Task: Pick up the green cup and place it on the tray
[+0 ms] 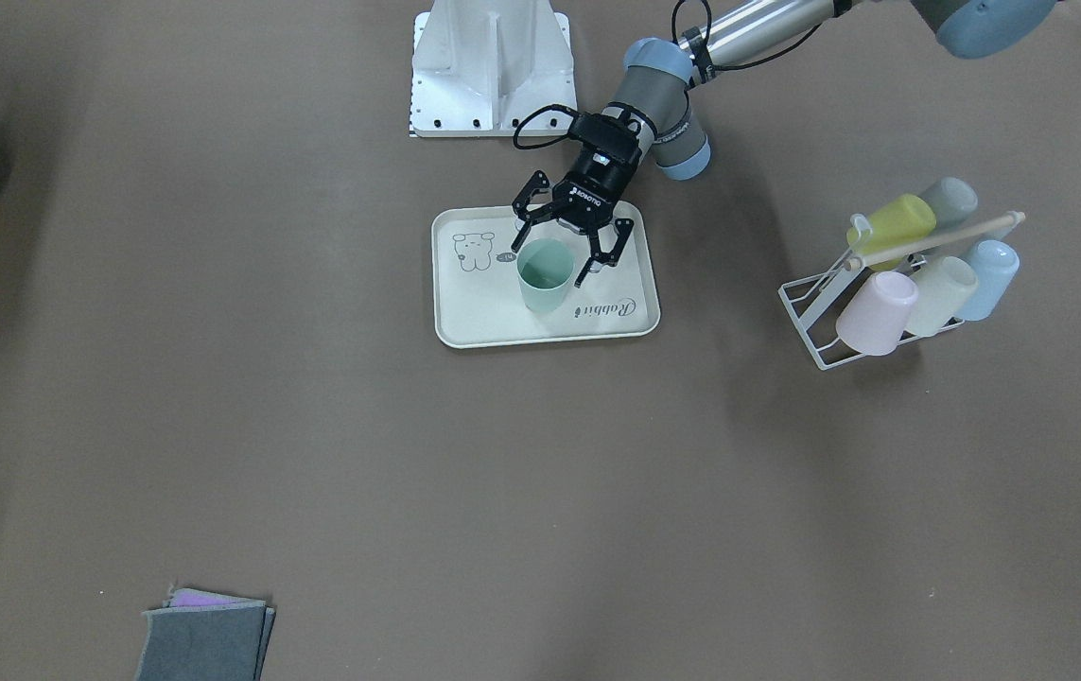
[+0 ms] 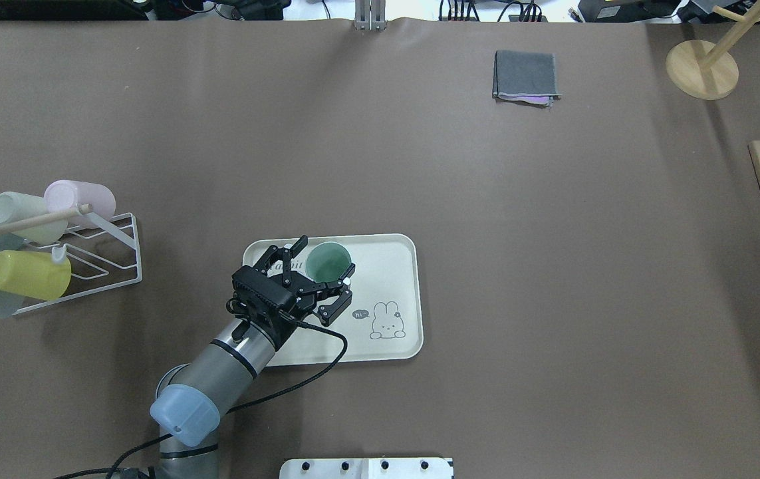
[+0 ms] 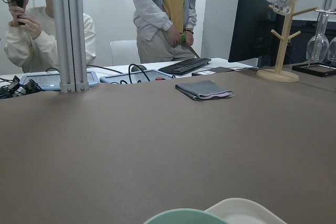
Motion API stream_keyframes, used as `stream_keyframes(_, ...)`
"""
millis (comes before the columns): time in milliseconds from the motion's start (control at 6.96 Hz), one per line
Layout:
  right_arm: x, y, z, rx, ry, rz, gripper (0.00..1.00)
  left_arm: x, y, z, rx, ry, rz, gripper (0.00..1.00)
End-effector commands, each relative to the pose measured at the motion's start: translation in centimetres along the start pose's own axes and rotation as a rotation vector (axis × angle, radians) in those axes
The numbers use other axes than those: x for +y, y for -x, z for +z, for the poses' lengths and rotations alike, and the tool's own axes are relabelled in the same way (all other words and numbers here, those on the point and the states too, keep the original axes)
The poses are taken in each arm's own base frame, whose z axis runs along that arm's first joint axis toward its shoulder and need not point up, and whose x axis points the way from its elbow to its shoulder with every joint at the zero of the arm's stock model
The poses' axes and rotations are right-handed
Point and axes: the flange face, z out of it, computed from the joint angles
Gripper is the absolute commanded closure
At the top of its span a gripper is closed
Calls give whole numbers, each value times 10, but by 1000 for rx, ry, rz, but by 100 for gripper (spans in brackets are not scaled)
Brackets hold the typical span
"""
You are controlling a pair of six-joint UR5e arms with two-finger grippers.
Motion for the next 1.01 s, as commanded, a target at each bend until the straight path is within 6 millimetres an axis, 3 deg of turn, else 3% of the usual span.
stream_keyframes(0, -1, 1, -2, 0, -4, -3, 0, -33, 4, 0, 6, -50, -34, 2)
stream_keyframes(287, -2, 4, -5, -1, -12, -8, 0, -63, 26, -3, 26, -64, -28, 2)
stream_keyframes(431, -3, 5, -7, -1, -15, -11, 0, -83, 45, 5, 30, -57, -4, 2)
stream_keyframes(718, -7, 7, -7, 1, -16, -13, 0, -142, 74, 25, 20, -2, 64, 2)
stream_keyframes(862, -7, 8, -9, 0, -19, -17, 0, -160, 91, 36, -3, 27, 89, 2)
